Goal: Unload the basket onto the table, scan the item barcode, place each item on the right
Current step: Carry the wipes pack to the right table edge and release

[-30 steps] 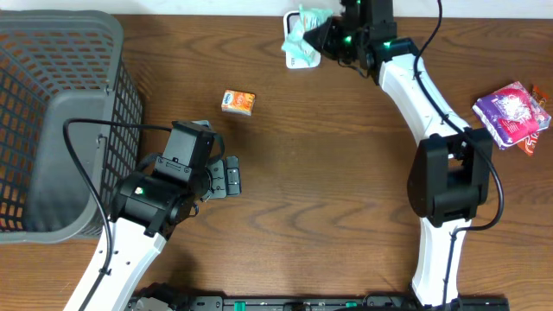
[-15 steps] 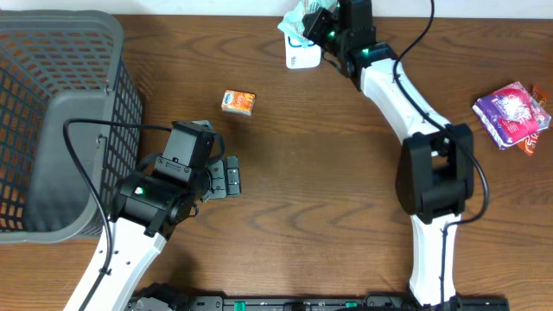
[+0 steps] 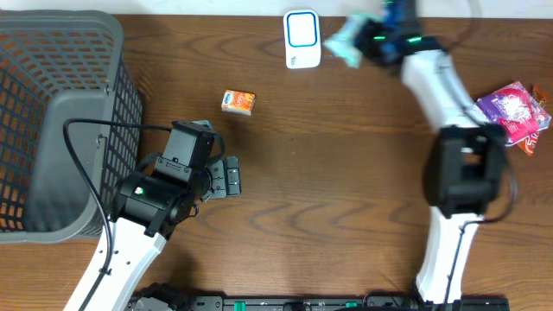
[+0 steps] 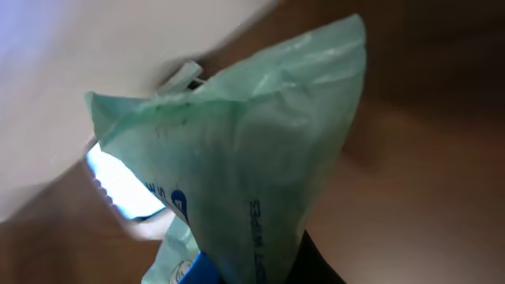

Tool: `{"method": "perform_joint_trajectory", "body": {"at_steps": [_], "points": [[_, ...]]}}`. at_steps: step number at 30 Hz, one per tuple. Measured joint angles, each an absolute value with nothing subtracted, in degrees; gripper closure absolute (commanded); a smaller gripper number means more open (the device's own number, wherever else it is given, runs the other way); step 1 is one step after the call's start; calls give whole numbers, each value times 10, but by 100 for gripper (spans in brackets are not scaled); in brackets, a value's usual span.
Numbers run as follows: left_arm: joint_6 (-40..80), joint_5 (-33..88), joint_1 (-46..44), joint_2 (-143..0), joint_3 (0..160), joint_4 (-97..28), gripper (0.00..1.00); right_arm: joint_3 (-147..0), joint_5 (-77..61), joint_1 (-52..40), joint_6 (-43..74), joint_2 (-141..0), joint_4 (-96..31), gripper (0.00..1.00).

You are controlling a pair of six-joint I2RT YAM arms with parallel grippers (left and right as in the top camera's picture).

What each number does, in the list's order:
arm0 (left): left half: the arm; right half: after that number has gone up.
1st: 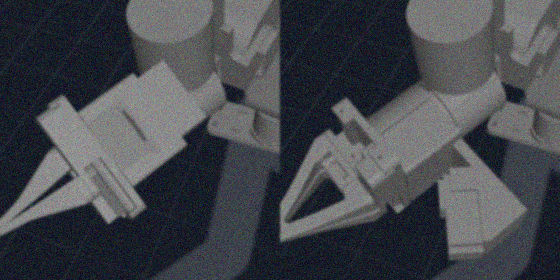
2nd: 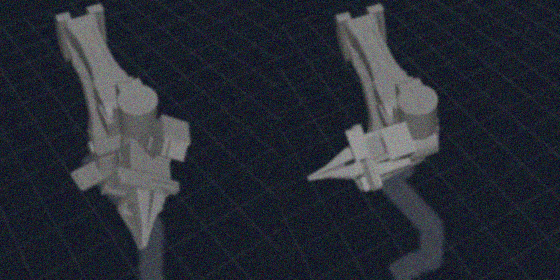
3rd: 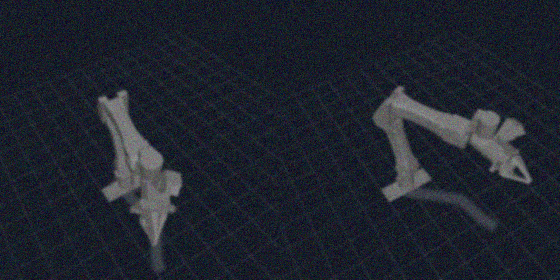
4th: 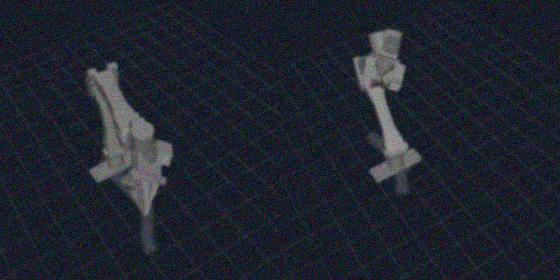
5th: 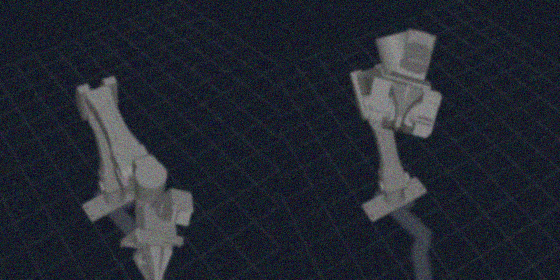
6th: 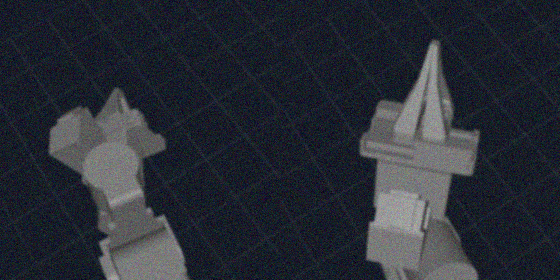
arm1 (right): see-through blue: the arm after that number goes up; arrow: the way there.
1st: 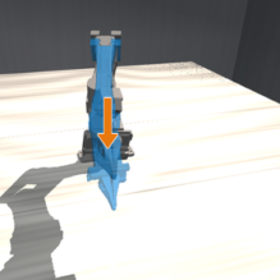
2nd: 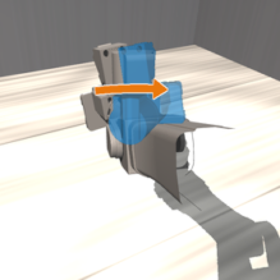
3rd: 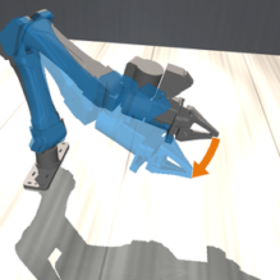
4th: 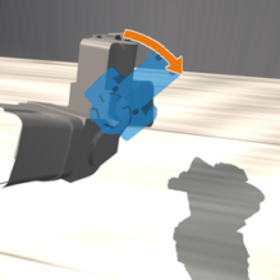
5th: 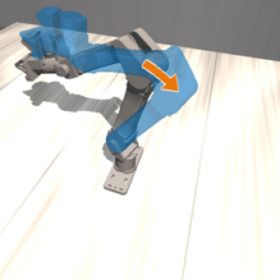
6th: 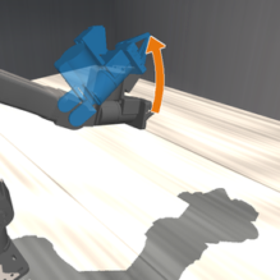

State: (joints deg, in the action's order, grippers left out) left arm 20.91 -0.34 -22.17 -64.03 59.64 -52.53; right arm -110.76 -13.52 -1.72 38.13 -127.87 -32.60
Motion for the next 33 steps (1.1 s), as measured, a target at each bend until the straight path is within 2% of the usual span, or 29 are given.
{"method": "perform_joint_trajectory", "body": {"at_steps": [9, 18, 26, 27, 31, 33], "points": [[209, -3, -222, -640, 596, -525, 2, -1119, -62, 178, 182, -1240, -547, 99], [209, -4, -222, -640, 596, -525, 2, -1108, -101, 243, 56, -1291, -543, 99], [209, -4, -222, -640, 596, -525, 2, -1105, -105, 242, 50, -1352, -508, 99], [209, -4, -222, -640, 596, -525, 2, -1105, -98, 242, 53, -1356, -507, 98], [209, -4, -222, -640, 596, -525, 2, -1107, -49, 245, 57, -1355, -511, 75], [209, -3, -222, -640, 596, -525, 2, -1117, -23, 251, 61, -1355, -536, 71]]}}
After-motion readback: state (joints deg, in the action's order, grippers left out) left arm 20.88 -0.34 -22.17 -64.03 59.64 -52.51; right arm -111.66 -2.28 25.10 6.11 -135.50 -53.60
